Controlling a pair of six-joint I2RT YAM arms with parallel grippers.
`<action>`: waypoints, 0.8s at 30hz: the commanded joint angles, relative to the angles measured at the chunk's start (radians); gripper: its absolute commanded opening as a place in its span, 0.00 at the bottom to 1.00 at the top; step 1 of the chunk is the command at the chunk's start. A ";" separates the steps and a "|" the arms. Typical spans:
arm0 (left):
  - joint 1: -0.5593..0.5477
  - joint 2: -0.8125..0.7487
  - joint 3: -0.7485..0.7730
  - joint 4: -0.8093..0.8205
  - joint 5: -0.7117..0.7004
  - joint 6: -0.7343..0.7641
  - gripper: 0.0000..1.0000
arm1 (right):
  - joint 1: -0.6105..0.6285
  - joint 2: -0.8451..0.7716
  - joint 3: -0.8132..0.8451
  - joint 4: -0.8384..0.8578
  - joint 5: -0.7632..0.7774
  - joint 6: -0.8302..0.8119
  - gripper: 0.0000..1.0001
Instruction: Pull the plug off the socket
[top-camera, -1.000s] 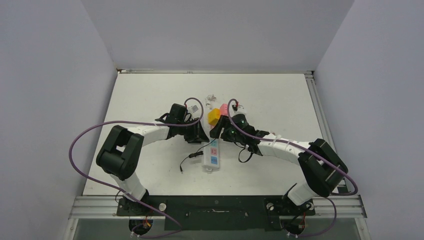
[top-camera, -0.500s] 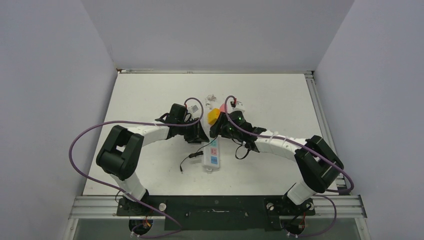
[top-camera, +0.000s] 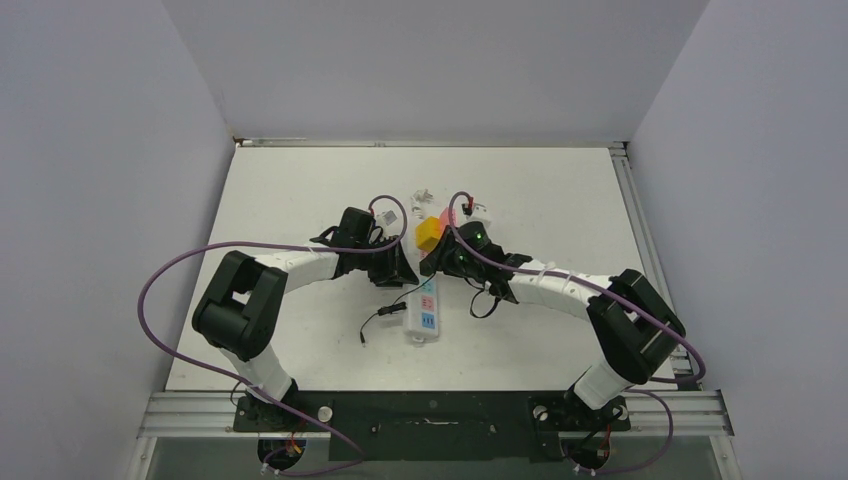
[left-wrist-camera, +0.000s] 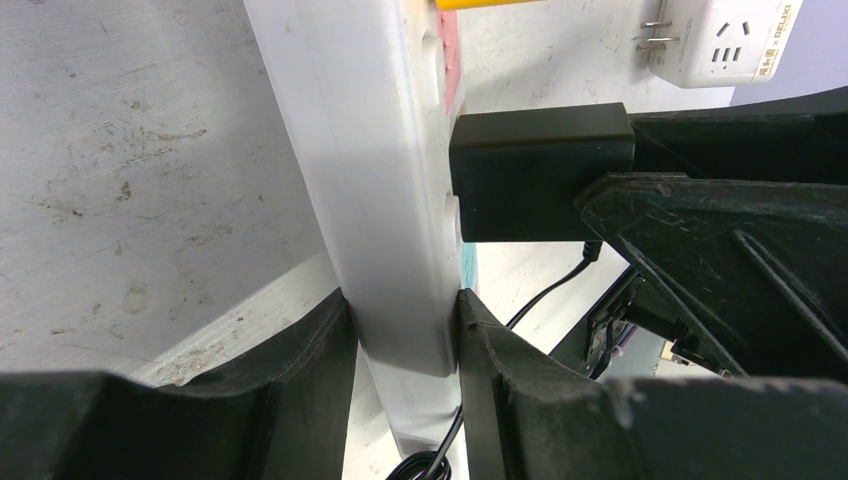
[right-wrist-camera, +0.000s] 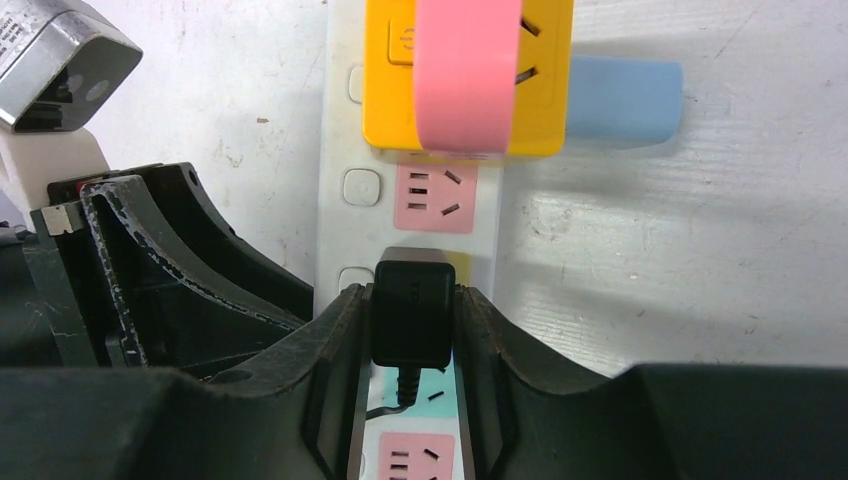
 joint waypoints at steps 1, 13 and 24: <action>-0.012 -0.014 0.010 -0.006 -0.001 0.030 0.00 | -0.033 -0.041 -0.041 0.077 -0.041 0.006 0.23; -0.012 -0.011 0.008 -0.006 -0.008 0.034 0.00 | -0.067 -0.050 -0.092 0.117 -0.050 0.028 0.18; -0.012 -0.005 0.013 -0.013 -0.013 0.041 0.00 | 0.056 -0.084 -0.022 0.042 0.143 0.003 0.18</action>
